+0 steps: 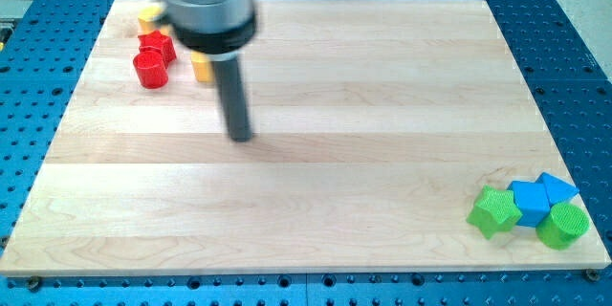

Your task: Move the yellow hexagon into the red blocks

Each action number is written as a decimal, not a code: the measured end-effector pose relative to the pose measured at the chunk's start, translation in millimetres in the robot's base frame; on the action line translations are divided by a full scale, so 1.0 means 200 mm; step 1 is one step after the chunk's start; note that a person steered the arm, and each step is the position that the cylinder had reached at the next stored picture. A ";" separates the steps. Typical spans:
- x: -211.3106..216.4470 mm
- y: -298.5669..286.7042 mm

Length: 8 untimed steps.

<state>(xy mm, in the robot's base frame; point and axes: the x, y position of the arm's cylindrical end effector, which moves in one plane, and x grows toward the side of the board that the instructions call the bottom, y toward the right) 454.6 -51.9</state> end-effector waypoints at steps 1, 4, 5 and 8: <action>-0.08 0.20; -0.72 0.41; -0.95 0.19; -1.30 -0.18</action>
<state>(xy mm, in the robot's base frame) 193.8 -88.1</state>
